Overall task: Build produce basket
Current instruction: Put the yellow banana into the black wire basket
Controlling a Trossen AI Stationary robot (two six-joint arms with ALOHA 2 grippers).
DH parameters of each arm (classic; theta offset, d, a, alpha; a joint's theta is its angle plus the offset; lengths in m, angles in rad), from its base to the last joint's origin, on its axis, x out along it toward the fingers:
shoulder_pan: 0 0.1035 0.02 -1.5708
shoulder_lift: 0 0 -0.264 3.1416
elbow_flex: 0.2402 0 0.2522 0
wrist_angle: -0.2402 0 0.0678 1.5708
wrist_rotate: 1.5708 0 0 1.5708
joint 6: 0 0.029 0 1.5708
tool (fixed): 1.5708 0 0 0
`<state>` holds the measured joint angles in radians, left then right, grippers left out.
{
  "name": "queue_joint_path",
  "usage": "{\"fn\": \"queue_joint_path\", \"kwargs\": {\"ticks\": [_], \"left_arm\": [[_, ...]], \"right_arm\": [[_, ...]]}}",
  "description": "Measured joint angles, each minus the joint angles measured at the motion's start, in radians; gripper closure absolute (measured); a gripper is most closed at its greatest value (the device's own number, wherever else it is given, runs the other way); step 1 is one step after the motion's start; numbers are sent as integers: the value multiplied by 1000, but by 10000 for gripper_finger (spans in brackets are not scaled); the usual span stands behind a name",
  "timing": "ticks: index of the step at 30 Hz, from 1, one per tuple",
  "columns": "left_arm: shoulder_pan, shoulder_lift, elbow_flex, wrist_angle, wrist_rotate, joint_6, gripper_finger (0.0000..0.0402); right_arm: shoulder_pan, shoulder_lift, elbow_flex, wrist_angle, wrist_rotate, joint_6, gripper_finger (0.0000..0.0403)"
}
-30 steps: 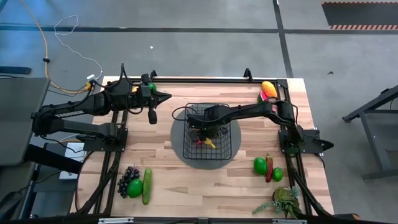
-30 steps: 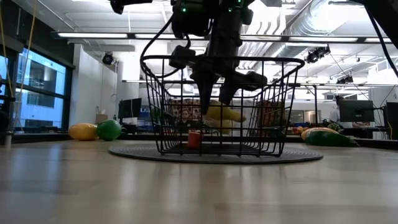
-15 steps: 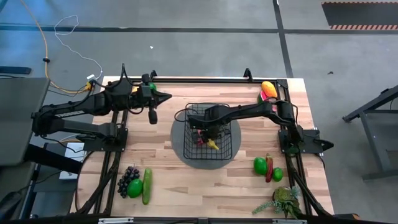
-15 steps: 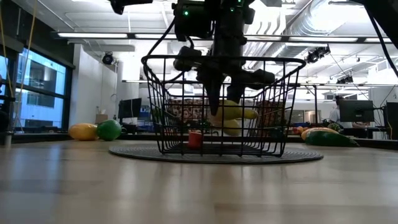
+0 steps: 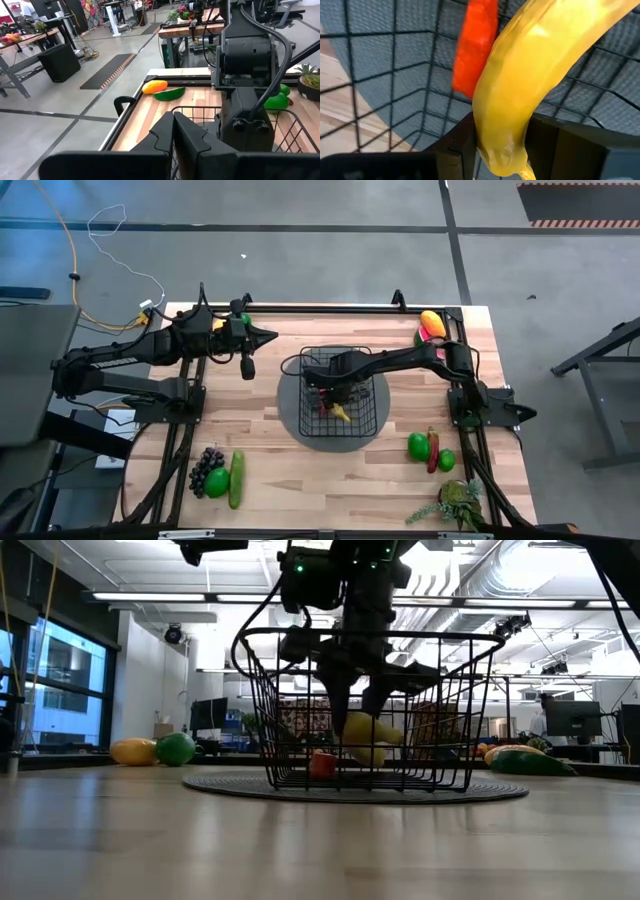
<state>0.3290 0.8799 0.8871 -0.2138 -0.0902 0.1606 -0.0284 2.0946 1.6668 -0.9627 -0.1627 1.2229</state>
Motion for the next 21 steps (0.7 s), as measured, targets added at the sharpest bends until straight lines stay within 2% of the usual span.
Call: {"fn": "queue_joint_path", "kwargs": {"ticks": [16,21], "left_arm": [[0,0,0,0,0,0,401],[0,0,0,0,0,1,401]], "right_arm": [[0,46,-1,-33,-34,-20,290],[0,57,-1,-102,-33,-45,290]]}}
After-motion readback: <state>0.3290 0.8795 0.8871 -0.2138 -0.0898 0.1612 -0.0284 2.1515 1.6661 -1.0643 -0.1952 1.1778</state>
